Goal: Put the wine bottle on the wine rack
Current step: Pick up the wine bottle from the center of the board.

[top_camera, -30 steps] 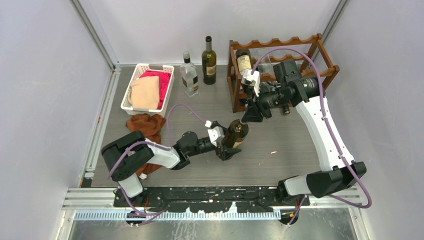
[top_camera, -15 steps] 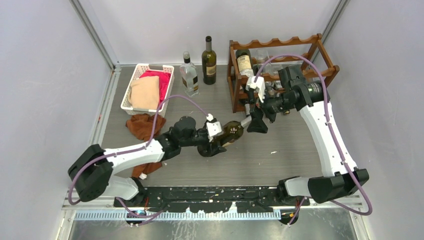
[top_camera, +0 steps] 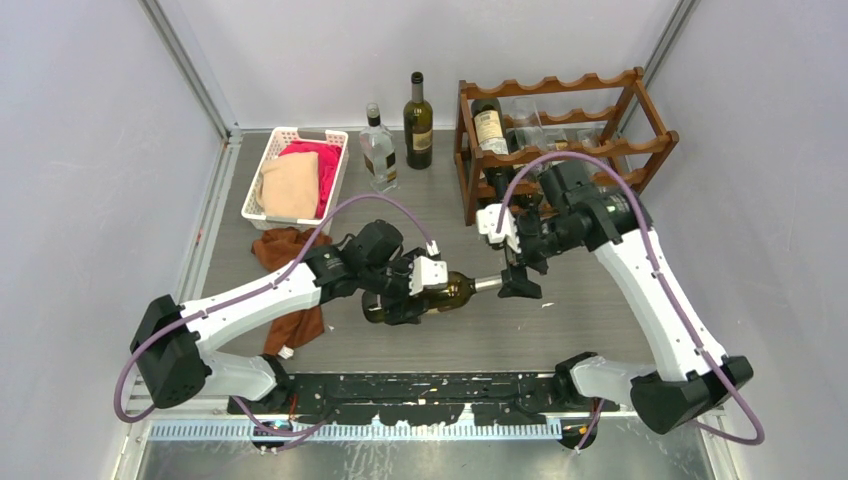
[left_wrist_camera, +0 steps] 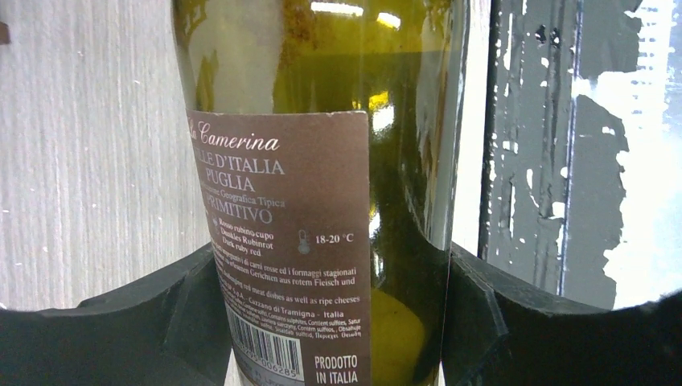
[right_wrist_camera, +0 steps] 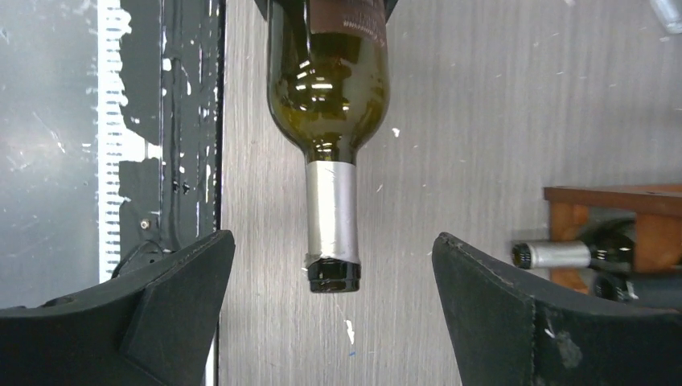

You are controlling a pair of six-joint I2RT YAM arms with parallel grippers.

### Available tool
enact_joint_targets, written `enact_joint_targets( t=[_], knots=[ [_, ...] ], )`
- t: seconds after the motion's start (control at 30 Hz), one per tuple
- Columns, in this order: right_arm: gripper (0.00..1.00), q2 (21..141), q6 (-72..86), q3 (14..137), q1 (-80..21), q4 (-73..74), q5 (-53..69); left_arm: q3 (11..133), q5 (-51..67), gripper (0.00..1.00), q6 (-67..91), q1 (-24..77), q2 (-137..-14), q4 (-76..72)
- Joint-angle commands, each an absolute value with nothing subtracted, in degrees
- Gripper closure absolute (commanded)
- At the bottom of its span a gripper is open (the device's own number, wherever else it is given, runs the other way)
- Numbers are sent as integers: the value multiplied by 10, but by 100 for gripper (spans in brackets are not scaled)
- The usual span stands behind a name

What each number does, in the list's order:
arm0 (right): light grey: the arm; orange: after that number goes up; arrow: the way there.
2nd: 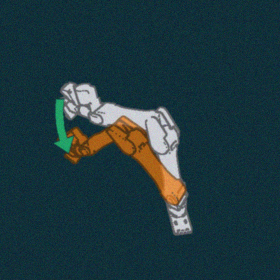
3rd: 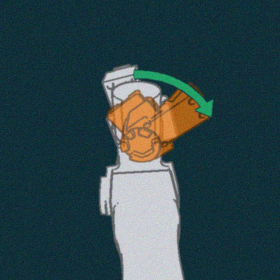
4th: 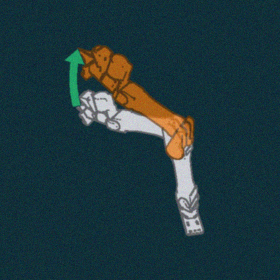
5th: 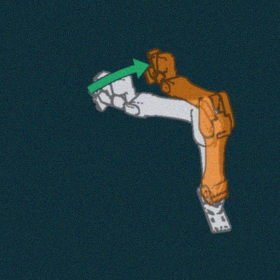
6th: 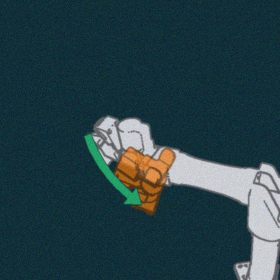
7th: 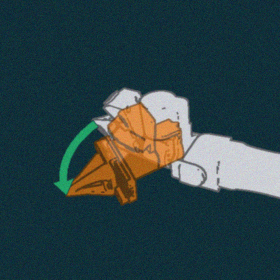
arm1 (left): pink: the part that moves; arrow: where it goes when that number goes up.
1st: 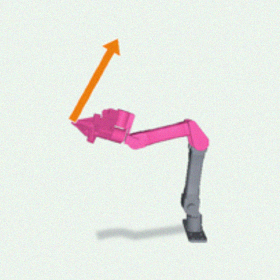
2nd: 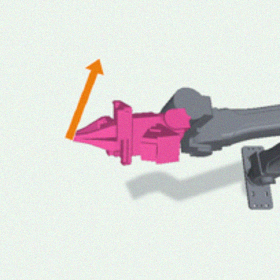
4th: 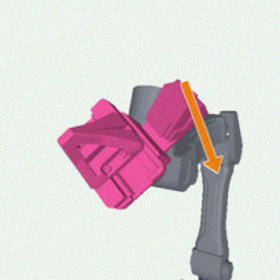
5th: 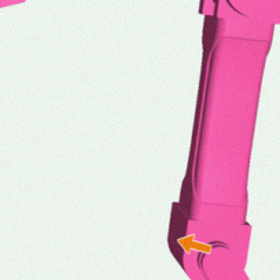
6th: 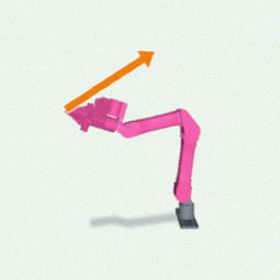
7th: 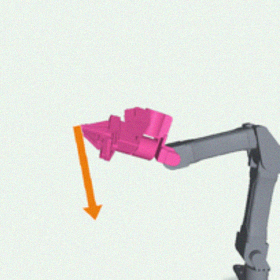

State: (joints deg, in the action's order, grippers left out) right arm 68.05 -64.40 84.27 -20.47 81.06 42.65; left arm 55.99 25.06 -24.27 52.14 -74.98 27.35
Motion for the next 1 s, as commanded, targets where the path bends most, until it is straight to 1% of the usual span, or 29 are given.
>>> enact_joint_targets(
  t=[0.0,0.23,0.4,0.57,0.63,0.8,0.87,0.97],
  knots=[
    [4,697,-656,806,-232,748,380,608,274,100,-267,531,-729,289],
    [16,721,-607,748,-288,679,346,619,273,100,-257,535,-739,281],
    [25,720,-605,715,-298,660,349,618,268,100,-254,535,-738,274],
    [40,717,-588,688,-306,630,354,615,276,100,-247,535,-736,263],
    [45,719,-584,685,-310,625,358,612,277,100,-245,535,-733,256],
    [47,717,-584,678,-313,620,379,610,281,100,-243,535,-734,254],
    [53,716,-572,678,-314,612,388,607,282,100,-243,535,-734,251],
    [55,718,-568,677,-315,610,394,607,284,100,-242,535,-736,250]
  ],
)
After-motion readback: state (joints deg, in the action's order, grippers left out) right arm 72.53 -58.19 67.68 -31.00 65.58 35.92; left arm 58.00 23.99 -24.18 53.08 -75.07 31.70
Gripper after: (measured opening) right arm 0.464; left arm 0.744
